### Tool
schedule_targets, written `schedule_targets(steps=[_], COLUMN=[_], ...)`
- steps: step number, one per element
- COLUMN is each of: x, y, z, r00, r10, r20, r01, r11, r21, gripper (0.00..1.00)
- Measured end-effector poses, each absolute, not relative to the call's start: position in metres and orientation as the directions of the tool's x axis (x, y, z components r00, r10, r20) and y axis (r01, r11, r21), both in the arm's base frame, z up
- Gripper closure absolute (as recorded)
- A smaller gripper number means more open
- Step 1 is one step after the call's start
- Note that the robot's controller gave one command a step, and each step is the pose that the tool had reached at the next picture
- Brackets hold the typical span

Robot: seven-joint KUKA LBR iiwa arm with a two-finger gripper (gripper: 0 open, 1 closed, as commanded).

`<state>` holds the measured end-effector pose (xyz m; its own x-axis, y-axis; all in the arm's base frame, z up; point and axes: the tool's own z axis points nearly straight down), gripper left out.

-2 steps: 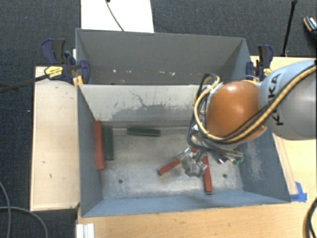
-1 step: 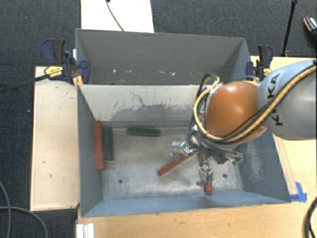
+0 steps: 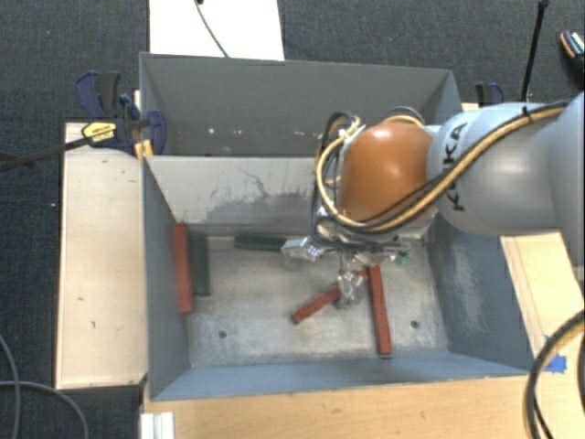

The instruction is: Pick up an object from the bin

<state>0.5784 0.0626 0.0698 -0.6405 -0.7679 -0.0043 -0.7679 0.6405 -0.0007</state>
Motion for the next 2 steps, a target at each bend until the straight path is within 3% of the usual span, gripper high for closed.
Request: schedule_targets(steps=[1, 2], x=[0.579, 0.569], y=[0.062, 0.052], z=[0.071, 0.259], r00=[-0.647, -0.617], r10=[-0.762, -0.787], r20=[-0.003, -0.008], r01=[-0.762, -0.787], r11=[0.647, 0.617], r21=[0.0, -0.008], gripper=[1.0, 1.0])
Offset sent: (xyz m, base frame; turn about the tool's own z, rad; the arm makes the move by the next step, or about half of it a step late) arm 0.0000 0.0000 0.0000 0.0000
